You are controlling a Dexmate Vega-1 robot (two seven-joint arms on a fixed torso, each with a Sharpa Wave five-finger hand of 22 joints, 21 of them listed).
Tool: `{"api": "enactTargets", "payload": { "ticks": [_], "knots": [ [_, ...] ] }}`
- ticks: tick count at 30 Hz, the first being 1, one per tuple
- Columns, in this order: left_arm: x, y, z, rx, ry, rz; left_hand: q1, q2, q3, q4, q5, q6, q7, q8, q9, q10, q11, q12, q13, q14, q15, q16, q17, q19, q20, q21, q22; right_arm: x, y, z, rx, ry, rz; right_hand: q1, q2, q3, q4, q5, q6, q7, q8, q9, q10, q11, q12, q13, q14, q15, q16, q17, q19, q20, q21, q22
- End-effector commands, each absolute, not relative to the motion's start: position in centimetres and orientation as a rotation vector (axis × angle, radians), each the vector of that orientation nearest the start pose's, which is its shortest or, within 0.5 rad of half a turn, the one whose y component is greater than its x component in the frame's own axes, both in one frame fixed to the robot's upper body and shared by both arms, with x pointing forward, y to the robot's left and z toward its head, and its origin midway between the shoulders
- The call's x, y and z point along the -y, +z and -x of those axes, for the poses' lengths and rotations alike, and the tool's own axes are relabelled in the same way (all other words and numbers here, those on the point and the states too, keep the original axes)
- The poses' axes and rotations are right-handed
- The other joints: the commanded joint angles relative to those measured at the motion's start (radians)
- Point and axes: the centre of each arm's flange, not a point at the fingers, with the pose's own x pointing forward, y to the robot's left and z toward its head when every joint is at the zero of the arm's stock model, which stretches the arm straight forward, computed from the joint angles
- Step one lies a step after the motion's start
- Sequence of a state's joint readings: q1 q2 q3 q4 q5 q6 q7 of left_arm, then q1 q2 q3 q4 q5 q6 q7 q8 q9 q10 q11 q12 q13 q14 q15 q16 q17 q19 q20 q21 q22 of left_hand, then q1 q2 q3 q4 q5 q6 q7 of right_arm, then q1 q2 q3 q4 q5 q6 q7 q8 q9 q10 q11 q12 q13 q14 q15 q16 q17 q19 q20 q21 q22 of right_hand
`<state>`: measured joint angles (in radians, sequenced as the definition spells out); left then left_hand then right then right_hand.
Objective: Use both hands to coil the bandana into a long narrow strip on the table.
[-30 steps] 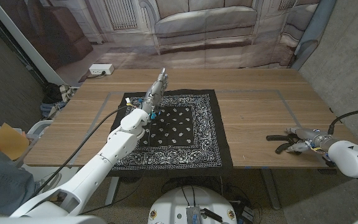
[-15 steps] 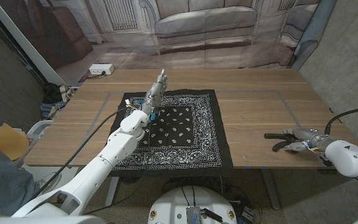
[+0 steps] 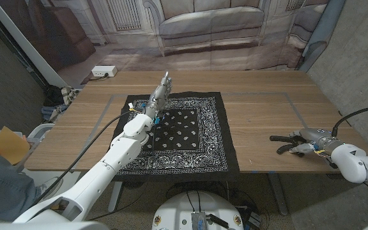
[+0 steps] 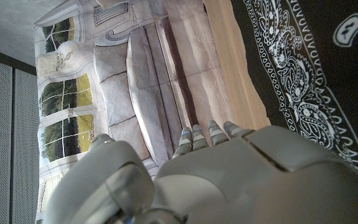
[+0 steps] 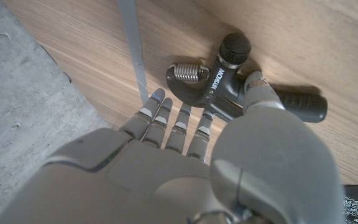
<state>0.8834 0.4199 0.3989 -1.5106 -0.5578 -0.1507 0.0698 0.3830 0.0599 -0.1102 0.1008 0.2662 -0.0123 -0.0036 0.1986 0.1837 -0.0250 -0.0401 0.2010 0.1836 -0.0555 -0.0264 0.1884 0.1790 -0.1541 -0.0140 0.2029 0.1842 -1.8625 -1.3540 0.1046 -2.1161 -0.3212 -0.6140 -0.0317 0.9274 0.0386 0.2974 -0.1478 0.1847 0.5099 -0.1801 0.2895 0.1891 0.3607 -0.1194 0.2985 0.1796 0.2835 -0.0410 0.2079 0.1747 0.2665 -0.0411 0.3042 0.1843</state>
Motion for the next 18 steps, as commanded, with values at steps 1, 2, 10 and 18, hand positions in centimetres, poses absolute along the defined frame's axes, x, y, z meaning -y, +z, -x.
{"api": "enactTargets", "payload": {
  "ticks": [1, 2, 10, 18],
  "knots": [
    [-19.8, -1.2, -63.2, 0.585, -0.291, 0.054, -0.001, 0.004, -0.008, -0.003, -0.003, 0.001, 0.002, 0.0, 0.003, 0.002, -0.005, 0.0, 0.003, -0.005, -0.001, -0.001, 0.002, -0.006, 0.007, 0.0, 0.001, 42.3, -13.1, -46.1, -0.026, -0.143, 1.652, 0.041, 0.04, -0.004, -0.002, 0.005, 0.082, -0.042, 0.008, 0.01, 0.063, -0.044, 0.011, 0.004, 0.026, -0.05, 0.006, 0.003, 0.018, -0.024, -0.003, 0.003],
    [-19.8, -1.2, -63.2, 0.585, -0.291, 0.054, -0.001, 0.005, -0.008, -0.003, -0.003, 0.0, 0.001, 0.0, 0.003, 0.002, -0.005, -0.001, 0.003, -0.005, -0.001, -0.001, 0.002, -0.005, 0.007, 0.001, 0.001, 42.3, -13.1, -46.1, -0.025, -0.142, 1.652, 0.041, 0.04, -0.004, -0.002, 0.005, 0.083, -0.042, 0.008, 0.01, 0.064, -0.046, 0.011, 0.004, 0.027, -0.05, 0.006, 0.003, 0.018, -0.024, -0.003, 0.003],
    [-19.7, -0.8, -63.3, 0.591, -0.29, 0.049, -0.001, 0.005, -0.01, -0.002, -0.003, 0.0, 0.002, -0.001, 0.003, 0.001, -0.002, -0.001, 0.003, -0.004, -0.001, -0.001, 0.002, -0.006, 0.007, 0.0, 0.001, 41.7, -11.7, -45.1, 0.023, -0.179, 1.66, 0.049, 0.044, -0.005, -0.004, 0.005, 0.097, -0.043, 0.007, 0.01, 0.073, -0.048, 0.011, 0.004, 0.038, -0.056, 0.006, 0.003, 0.021, -0.026, -0.004, 0.003],
    [-19.6, -0.5, -63.2, 0.588, -0.287, 0.045, -0.001, 0.006, -0.012, -0.002, -0.003, 0.0, 0.002, -0.001, 0.003, 0.001, -0.002, -0.001, 0.003, -0.005, -0.002, -0.001, 0.002, -0.007, 0.007, 0.0, 0.001, 40.8, -10.4, -44.3, 0.078, -0.19, 1.677, 0.055, 0.046, -0.007, -0.004, 0.004, 0.103, -0.043, 0.004, 0.01, 0.077, -0.049, 0.009, 0.004, 0.042, -0.058, 0.003, 0.003, 0.021, -0.027, -0.007, 0.004]
  ]
}}
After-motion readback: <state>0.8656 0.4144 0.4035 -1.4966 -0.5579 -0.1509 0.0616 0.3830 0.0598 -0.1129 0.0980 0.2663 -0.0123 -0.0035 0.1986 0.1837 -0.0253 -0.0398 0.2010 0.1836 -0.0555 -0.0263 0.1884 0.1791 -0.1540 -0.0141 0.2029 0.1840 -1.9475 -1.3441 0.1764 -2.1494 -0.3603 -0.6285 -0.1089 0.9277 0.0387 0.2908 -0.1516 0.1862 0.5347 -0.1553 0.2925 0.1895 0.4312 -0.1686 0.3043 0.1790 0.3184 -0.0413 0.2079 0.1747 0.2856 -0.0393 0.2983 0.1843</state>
